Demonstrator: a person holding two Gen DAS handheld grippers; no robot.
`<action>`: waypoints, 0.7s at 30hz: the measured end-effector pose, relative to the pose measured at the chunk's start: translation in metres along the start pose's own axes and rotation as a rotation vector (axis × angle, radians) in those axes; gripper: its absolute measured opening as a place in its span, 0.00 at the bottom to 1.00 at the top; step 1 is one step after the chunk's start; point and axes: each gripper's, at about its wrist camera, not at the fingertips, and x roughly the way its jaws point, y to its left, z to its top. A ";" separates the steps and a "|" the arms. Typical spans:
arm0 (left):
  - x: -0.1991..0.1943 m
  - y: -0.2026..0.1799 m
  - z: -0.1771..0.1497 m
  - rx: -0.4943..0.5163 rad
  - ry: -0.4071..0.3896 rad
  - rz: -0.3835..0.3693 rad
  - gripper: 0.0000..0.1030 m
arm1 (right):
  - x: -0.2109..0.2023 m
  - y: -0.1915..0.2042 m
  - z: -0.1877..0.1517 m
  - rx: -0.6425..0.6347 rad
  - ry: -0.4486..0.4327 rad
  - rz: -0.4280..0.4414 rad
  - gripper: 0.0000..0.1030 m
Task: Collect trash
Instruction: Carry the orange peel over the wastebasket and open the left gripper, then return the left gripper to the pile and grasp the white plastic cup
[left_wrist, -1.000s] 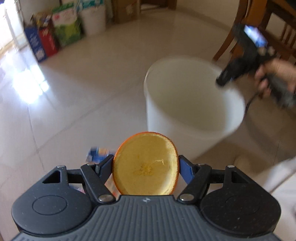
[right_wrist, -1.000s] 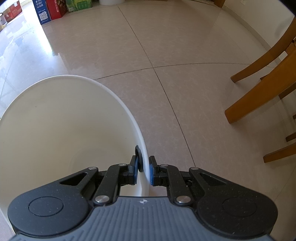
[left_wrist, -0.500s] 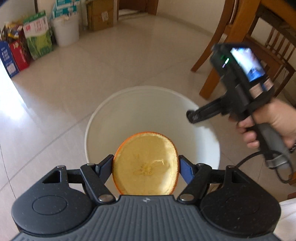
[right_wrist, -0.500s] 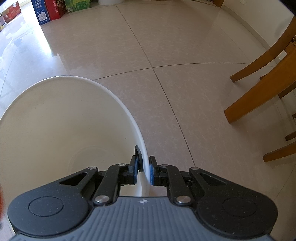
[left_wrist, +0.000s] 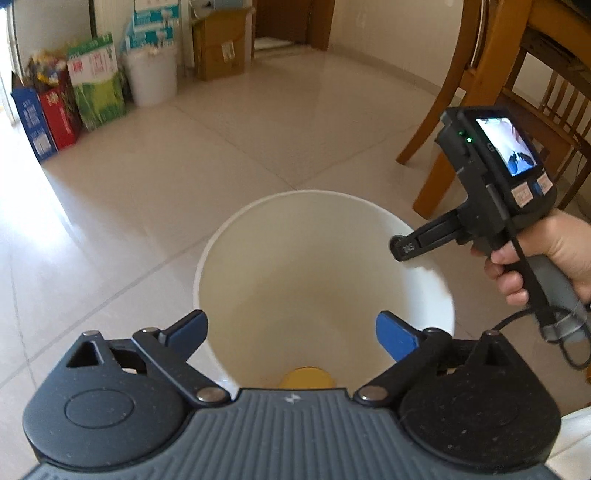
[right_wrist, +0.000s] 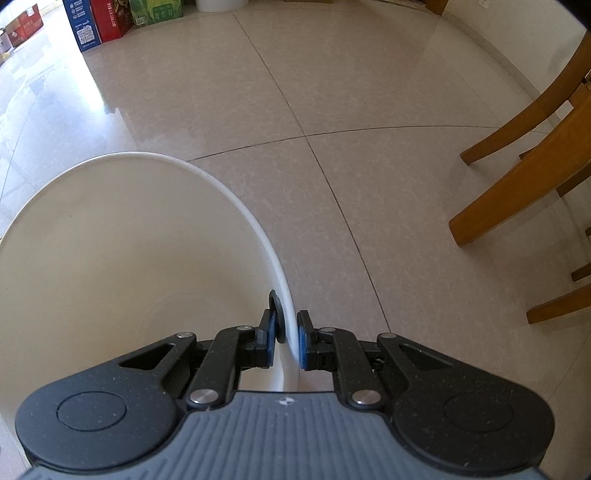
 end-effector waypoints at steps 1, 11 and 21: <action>-0.003 0.002 -0.004 0.006 -0.012 0.007 0.96 | 0.000 0.000 0.000 0.002 0.001 0.000 0.14; -0.013 0.039 -0.070 -0.053 0.027 -0.030 0.97 | 0.000 0.000 -0.001 0.002 -0.003 0.000 0.14; 0.009 0.057 -0.161 -0.084 0.094 0.008 0.97 | -0.001 0.000 -0.001 -0.002 -0.004 -0.004 0.14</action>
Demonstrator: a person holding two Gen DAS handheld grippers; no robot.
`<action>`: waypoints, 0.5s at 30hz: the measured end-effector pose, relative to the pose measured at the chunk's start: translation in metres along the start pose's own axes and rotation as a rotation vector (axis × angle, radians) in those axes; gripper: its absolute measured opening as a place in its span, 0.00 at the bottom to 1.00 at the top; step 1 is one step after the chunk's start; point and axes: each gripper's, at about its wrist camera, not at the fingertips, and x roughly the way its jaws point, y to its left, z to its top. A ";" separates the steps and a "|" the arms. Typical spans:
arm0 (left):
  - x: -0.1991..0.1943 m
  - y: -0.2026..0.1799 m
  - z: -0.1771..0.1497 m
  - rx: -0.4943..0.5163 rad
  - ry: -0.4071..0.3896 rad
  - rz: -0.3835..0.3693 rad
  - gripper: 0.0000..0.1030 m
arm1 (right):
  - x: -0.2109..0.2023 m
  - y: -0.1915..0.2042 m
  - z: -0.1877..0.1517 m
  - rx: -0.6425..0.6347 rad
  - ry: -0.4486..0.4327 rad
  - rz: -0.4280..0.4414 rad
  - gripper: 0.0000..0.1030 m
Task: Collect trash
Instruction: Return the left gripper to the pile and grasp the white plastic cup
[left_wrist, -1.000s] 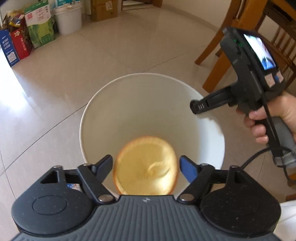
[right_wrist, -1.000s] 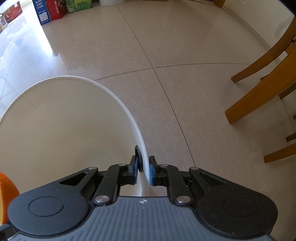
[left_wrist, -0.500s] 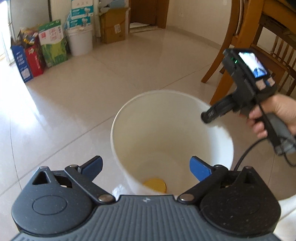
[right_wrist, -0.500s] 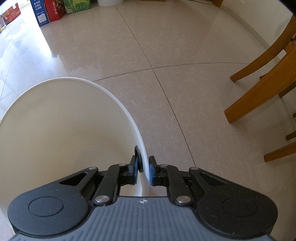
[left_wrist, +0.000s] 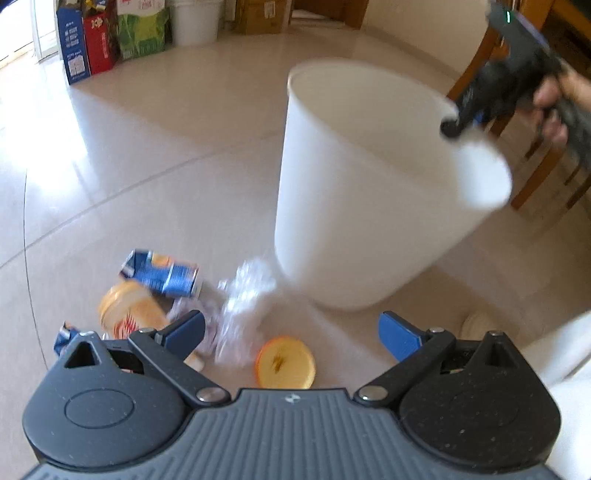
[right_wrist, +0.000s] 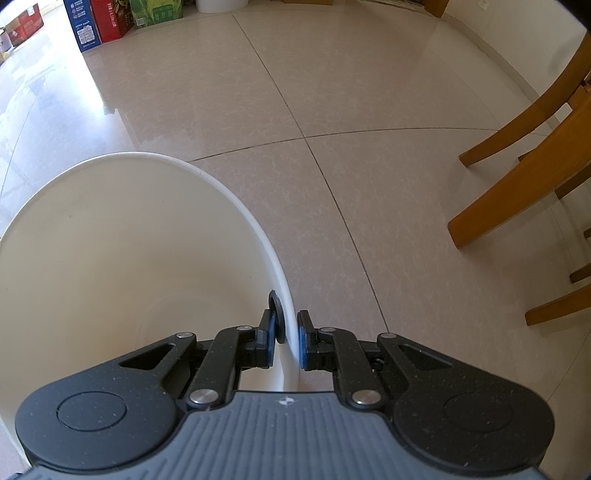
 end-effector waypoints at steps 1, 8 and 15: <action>0.003 -0.001 -0.008 0.018 0.007 0.003 0.97 | 0.000 0.000 0.000 0.001 0.000 -0.002 0.14; 0.043 -0.013 -0.063 0.143 0.065 -0.014 0.96 | -0.002 0.003 0.000 -0.003 -0.004 -0.007 0.14; 0.096 -0.010 -0.105 0.161 0.139 0.008 0.89 | -0.002 0.005 0.001 -0.004 -0.005 -0.008 0.14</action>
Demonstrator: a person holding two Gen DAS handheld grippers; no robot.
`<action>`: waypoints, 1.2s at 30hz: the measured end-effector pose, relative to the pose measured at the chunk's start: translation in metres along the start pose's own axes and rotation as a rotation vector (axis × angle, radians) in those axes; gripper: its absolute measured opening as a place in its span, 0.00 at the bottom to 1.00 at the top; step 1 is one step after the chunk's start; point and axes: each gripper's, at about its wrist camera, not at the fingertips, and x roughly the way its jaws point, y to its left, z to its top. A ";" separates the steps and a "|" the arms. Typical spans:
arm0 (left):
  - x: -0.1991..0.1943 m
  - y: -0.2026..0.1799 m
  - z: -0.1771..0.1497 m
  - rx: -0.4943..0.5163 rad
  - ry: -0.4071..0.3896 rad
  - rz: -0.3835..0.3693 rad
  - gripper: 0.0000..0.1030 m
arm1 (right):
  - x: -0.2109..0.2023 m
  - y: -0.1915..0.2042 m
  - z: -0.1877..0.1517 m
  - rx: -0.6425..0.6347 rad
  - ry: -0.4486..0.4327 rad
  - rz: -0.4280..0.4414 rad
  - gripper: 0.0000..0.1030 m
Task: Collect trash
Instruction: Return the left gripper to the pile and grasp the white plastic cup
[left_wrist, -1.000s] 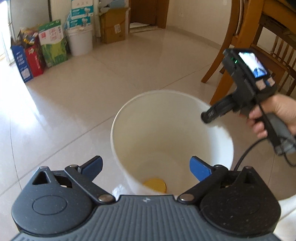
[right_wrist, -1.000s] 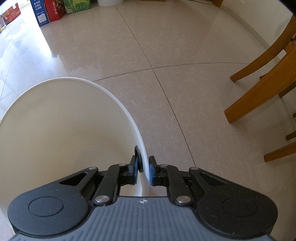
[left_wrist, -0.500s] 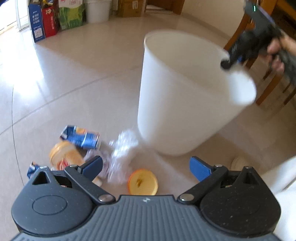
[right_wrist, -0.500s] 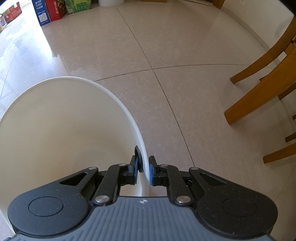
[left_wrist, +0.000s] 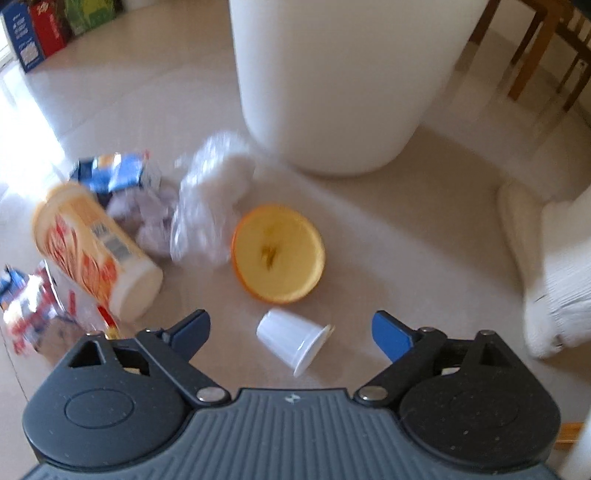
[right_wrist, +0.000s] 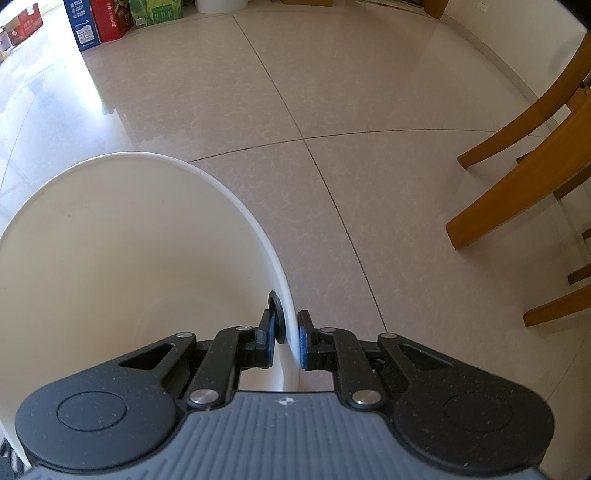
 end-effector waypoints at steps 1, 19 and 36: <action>0.007 0.001 -0.006 -0.005 0.006 0.002 0.88 | 0.000 0.000 0.000 -0.002 -0.001 0.000 0.14; 0.054 0.004 -0.016 0.052 0.064 0.007 0.50 | -0.001 -0.001 0.000 0.003 -0.002 0.003 0.14; -0.011 0.032 0.002 -0.040 0.168 0.026 0.50 | -0.001 0.000 -0.001 -0.006 -0.004 0.001 0.14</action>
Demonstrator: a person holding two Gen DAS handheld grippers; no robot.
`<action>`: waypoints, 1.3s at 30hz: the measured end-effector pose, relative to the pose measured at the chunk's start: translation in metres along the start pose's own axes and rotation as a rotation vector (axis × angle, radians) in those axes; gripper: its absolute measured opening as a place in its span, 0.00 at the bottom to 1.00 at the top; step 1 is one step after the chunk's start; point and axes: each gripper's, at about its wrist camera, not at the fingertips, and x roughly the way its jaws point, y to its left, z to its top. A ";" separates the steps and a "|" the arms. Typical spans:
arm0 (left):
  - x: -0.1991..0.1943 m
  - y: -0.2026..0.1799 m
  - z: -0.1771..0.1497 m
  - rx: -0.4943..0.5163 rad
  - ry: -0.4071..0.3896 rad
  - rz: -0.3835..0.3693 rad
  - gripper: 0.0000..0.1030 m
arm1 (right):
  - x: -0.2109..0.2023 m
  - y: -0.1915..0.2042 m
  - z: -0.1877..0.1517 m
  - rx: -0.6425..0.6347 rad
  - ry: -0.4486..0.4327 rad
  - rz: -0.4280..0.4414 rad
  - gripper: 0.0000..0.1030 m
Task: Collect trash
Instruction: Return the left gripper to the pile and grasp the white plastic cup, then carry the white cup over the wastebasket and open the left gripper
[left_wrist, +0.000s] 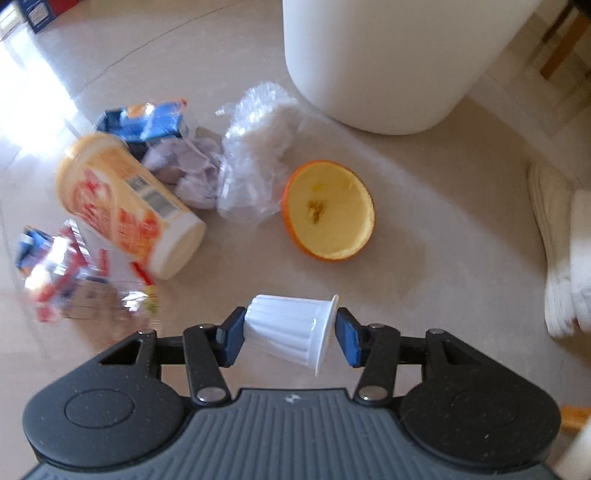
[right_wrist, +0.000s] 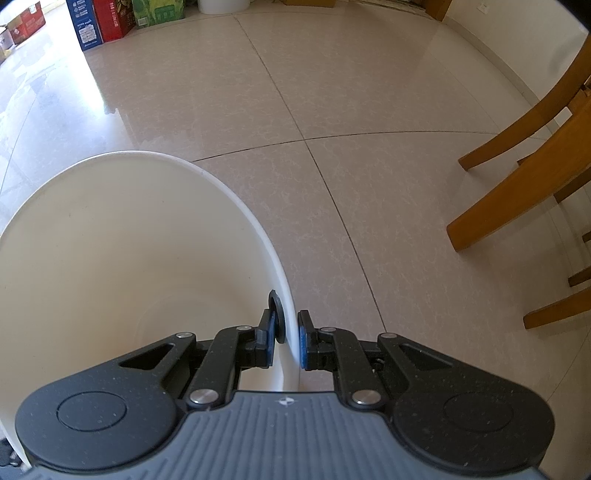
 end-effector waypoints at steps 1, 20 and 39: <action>-0.012 0.002 0.003 0.010 0.000 -0.001 0.50 | 0.000 0.000 0.000 -0.001 0.000 -0.001 0.14; -0.220 -0.015 0.184 0.090 -0.330 -0.130 0.50 | 0.000 0.003 0.001 0.006 0.002 -0.010 0.15; -0.215 -0.020 0.203 0.020 -0.405 -0.143 0.96 | 0.000 0.002 -0.001 0.006 0.000 -0.006 0.14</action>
